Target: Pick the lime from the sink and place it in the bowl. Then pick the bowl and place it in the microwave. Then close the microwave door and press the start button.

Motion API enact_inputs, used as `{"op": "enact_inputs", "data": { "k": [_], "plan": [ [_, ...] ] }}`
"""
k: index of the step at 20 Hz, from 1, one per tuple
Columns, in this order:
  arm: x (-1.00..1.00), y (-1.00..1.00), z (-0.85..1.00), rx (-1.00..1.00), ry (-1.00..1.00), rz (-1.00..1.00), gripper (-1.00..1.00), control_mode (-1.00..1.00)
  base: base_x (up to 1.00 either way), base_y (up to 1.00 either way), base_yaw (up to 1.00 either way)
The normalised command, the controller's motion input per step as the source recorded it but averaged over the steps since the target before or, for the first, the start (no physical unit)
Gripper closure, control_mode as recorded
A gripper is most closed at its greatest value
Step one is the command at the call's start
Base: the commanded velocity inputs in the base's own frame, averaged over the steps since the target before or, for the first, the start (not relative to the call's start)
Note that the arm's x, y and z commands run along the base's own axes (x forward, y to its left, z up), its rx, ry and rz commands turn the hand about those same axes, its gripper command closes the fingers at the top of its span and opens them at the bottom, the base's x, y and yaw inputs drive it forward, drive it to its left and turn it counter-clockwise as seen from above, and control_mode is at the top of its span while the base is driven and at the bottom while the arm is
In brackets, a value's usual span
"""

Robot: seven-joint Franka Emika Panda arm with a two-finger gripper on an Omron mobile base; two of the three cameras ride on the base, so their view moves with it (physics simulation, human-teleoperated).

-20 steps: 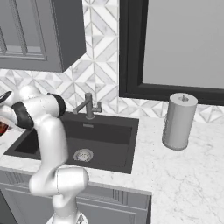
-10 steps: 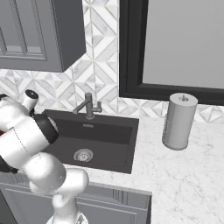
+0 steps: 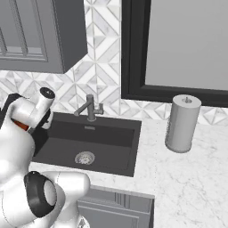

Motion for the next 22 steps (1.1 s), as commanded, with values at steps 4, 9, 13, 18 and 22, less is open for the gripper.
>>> {"op": "enact_inputs", "data": {
  "k": [4,9,13,18,22],
  "plan": [
    [-0.10,-1.00,0.55,0.03,0.21,-0.23,1.00,-1.00,0.00,0.00,0.00],
    [-0.20,-1.00,0.37,0.06,0.32,-0.30,1.00,-1.00,0.00,0.00,0.00],
    [-0.33,-1.00,0.45,0.01,0.26,-0.30,1.00,-1.00,0.00,0.00,0.00],
    [-0.18,-0.96,0.63,0.00,0.22,-0.31,1.00,-1.00,0.00,0.00,0.00],
    [-0.14,-0.64,0.55,0.00,0.10,-0.35,1.00,-1.00,0.00,0.00,0.00]
  ]
}}
